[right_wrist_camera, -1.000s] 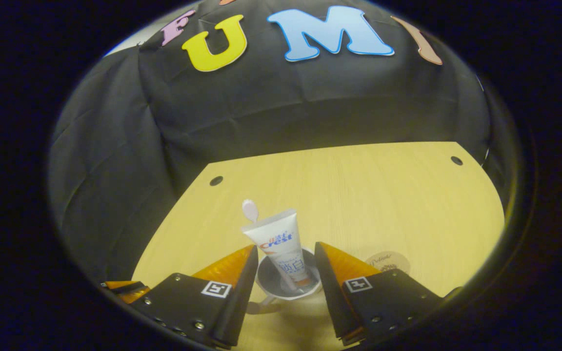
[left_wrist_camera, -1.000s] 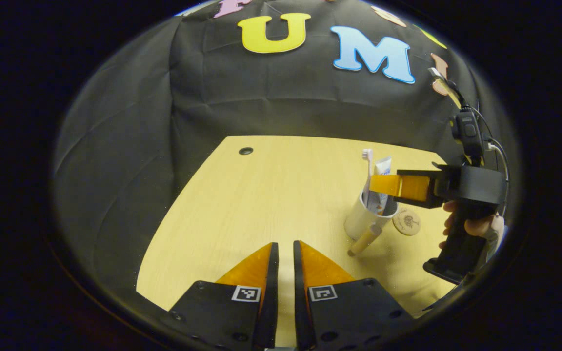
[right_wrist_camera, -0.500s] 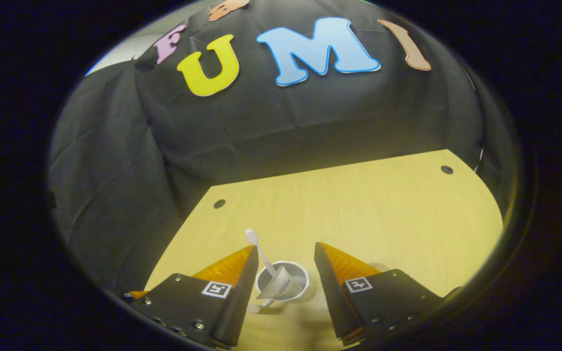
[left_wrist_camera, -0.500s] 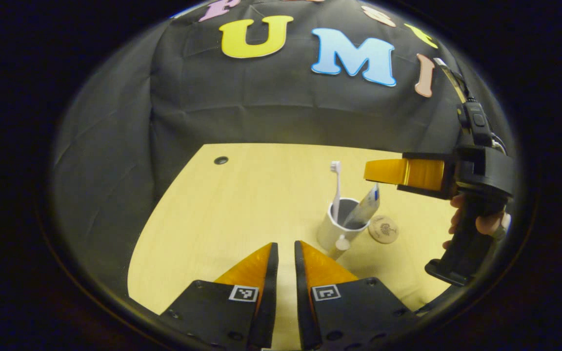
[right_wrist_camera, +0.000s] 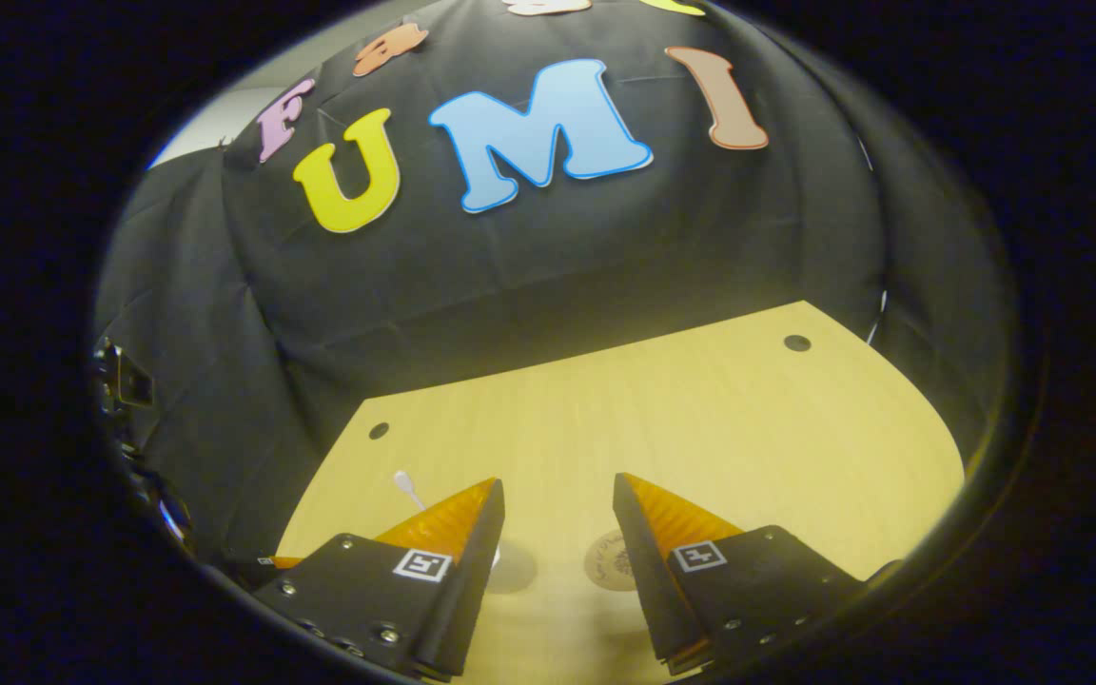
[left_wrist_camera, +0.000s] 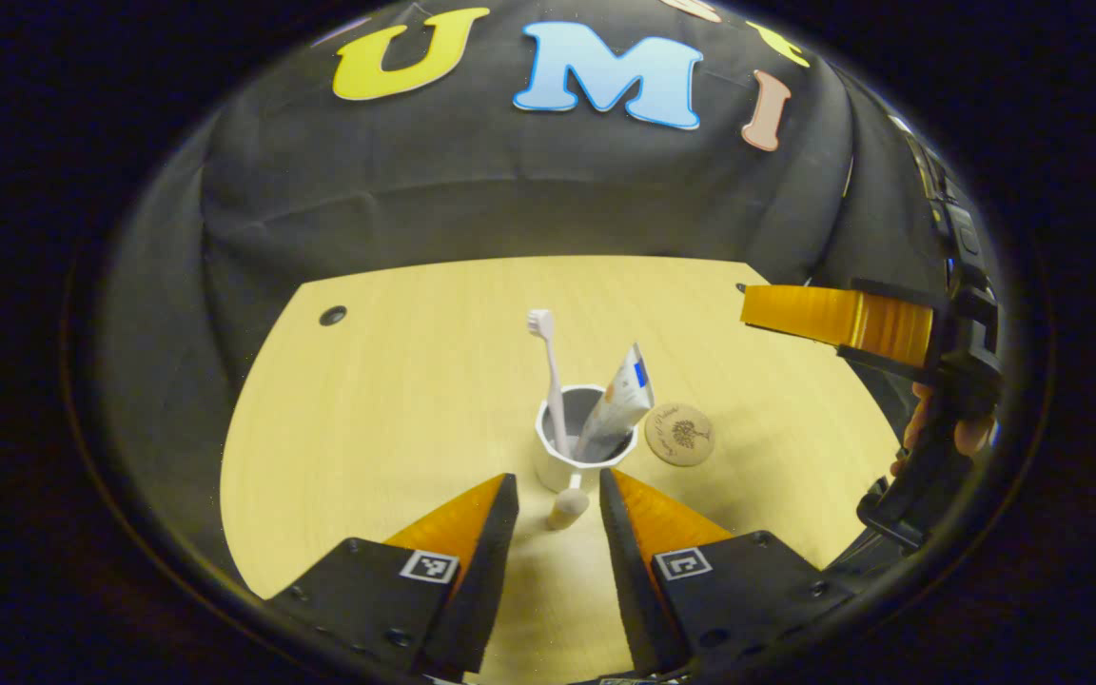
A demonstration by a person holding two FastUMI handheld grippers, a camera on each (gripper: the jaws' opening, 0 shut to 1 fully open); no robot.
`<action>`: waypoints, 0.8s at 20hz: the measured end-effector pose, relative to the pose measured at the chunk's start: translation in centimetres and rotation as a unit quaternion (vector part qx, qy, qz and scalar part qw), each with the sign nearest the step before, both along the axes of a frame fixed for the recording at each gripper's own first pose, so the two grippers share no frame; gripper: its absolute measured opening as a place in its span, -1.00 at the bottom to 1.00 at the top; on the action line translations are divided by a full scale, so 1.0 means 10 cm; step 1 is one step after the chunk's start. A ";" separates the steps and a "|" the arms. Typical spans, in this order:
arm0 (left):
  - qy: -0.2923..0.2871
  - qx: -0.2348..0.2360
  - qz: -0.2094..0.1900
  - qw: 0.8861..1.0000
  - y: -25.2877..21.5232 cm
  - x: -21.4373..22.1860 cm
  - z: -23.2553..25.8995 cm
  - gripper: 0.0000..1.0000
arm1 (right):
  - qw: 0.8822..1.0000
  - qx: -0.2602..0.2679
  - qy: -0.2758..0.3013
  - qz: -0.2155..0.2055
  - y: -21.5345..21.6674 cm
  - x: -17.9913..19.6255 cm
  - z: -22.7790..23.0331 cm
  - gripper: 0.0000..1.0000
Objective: Put the toothbrush and toothpaste on the desktop into the cup, then pick up the cup and place it on the coaster on the desktop.
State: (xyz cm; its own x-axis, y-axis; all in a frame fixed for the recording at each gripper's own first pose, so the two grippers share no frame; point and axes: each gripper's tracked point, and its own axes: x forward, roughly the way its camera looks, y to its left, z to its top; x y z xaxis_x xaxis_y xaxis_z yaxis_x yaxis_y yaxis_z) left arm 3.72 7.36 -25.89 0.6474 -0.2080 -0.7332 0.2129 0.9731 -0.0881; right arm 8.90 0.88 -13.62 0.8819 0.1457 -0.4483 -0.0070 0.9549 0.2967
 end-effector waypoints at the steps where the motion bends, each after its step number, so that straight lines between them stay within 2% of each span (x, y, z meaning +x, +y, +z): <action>1: 0.012 0.004 -0.002 1.000 -0.01 0.01 -0.06 0.28 | 1.000 0.002 0.004 -0.009 -0.10 -0.05 -0.03 0.39; 2: 0.024 0.005 -0.004 1.000 -0.02 0.01 -0.09 0.35 | 1.000 0.004 0.007 -0.019 -0.19 -0.09 -0.06 0.39; 3: 0.037 0.009 -0.007 0.999 -0.03 0.02 -0.14 0.24 | 1.000 0.006 0.010 -0.028 -0.28 -0.11 -0.09 0.39; 4: 0.052 0.012 -0.010 0.999 -0.04 0.01 -0.21 0.35 | 0.999 0.007 0.013 -0.036 -0.35 -0.15 -0.11 0.39; 6: 0.079 0.012 -0.018 0.997 -0.09 0.00 -0.32 0.24 | 0.999 0.009 0.017 -0.051 -0.49 -0.20 -0.14 0.39; 7: 0.088 0.015 -0.021 0.996 -0.10 0.01 -0.37 0.24 | 0.998 0.010 0.019 -0.057 -0.56 -0.22 -0.15 0.39; 8: 0.098 0.020 -0.024 0.995 -0.10 0.02 -0.42 0.35 | 0.998 0.011 0.020 -0.064 -0.61 -0.24 -0.17 0.39; 9: 0.105 0.026 -0.028 0.994 -0.11 0.04 -0.44 0.24 | 0.997 0.013 0.022 -0.069 -0.67 -0.27 -0.18 0.39; 10: 0.112 0.031 -0.032 0.993 -0.12 0.05 -0.47 0.29 | 0.997 0.014 0.024 -0.076 -0.72 -0.27 -0.20 0.39; 11: 0.120 0.036 -0.036 0.991 -0.13 0.07 -0.52 0.24 | 0.996 0.016 0.027 -0.081 -0.77 -0.30 -0.22 0.39; 16: 0.161 0.049 -0.039 0.985 -0.10 0.17 -0.75 0.29 | 0.994 0.025 0.039 -0.103 -0.95 -0.37 -0.32 0.39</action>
